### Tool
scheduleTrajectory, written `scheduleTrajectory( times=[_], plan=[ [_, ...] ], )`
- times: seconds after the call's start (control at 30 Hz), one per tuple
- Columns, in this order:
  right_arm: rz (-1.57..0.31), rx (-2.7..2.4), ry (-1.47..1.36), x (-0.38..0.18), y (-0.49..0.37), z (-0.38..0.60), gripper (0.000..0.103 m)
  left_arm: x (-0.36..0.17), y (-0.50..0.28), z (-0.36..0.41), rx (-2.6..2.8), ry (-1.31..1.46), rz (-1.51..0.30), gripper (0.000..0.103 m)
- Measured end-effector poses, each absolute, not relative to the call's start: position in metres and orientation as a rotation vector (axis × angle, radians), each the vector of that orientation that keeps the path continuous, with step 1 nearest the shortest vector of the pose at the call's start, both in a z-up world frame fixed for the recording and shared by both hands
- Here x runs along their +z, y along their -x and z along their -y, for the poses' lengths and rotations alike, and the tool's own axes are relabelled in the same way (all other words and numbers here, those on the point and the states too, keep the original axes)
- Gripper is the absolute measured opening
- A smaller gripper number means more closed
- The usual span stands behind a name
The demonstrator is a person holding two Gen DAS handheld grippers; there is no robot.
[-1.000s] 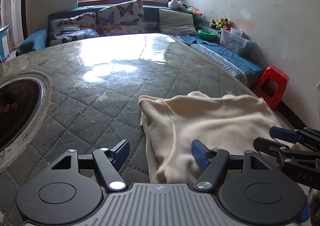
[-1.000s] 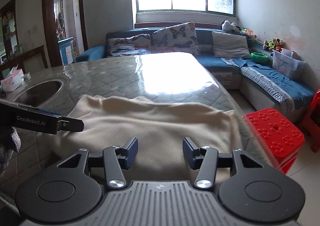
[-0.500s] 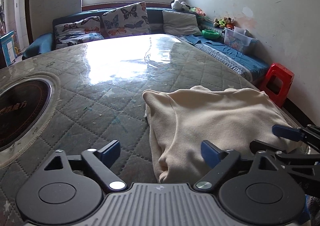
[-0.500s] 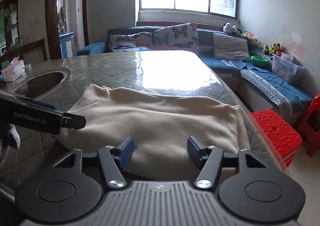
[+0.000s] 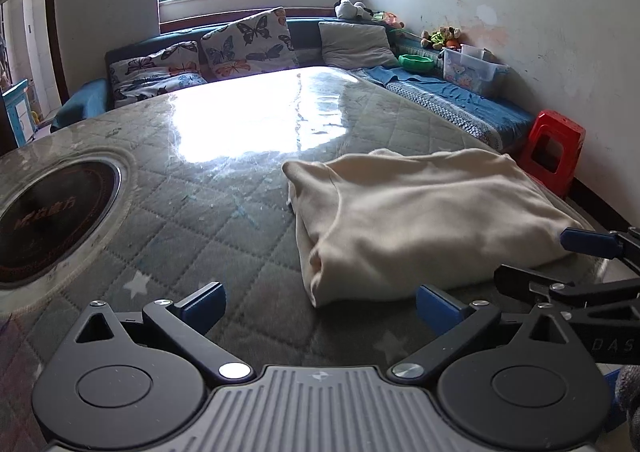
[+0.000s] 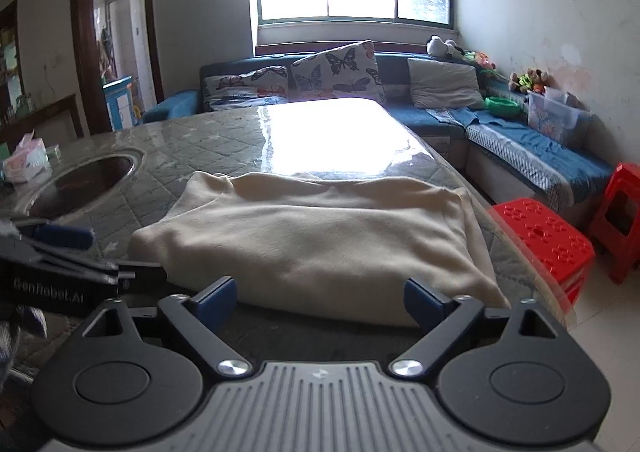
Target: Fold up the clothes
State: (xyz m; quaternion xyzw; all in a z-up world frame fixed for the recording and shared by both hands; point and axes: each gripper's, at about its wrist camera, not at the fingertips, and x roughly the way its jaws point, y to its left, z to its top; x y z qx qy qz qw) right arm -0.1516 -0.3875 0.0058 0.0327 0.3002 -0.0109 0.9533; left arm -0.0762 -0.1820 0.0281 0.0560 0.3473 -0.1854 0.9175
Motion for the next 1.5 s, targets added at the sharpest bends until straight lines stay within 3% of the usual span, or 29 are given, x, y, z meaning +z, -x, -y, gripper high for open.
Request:
scheduleTrajectory(
  times=[1.5],
  plan=[
    [-0.599,-0.089,-0.105,0.012,0.200,0.376,0.100,0.030,0.133,0.172,-0.363,-0.118,-0.710,0.103]
  ],
)
